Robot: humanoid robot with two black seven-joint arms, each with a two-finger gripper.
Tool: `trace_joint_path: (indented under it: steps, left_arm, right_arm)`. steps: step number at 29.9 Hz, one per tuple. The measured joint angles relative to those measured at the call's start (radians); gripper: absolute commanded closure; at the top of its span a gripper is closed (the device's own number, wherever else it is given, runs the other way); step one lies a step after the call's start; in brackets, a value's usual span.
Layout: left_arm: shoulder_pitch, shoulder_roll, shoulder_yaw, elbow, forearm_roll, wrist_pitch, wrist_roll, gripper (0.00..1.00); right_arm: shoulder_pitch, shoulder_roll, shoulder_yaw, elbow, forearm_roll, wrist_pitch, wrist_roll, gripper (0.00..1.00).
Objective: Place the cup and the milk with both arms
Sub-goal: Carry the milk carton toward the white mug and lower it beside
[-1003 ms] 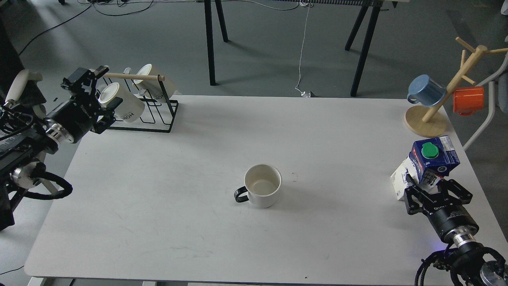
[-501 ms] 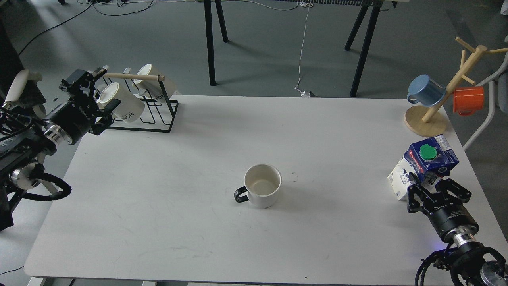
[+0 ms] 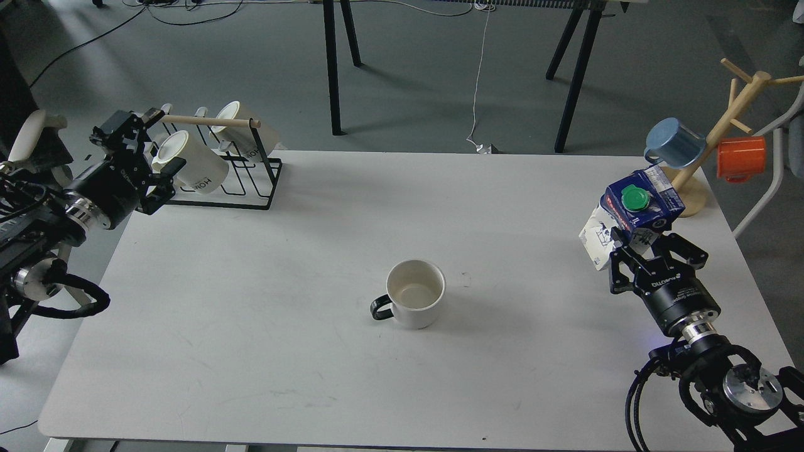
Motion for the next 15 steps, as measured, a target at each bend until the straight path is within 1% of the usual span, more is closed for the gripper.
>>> trace_joint_path:
  steps: [8, 15]
  left_arm:
    - [-0.001, -0.018, 0.001, 0.016, 0.0, 0.0, 0.0, 0.02]
    - [-0.001, -0.019, 0.001, 0.017, 0.0, 0.0, 0.0, 0.02]
  right_arm:
    - [0.002, 0.118, -0.112, 0.043, -0.086, 0.0, 0.001, 0.62]
    - [-0.015, 0.14, -0.163, 0.07, -0.135, 0.0, 0.004, 0.62]
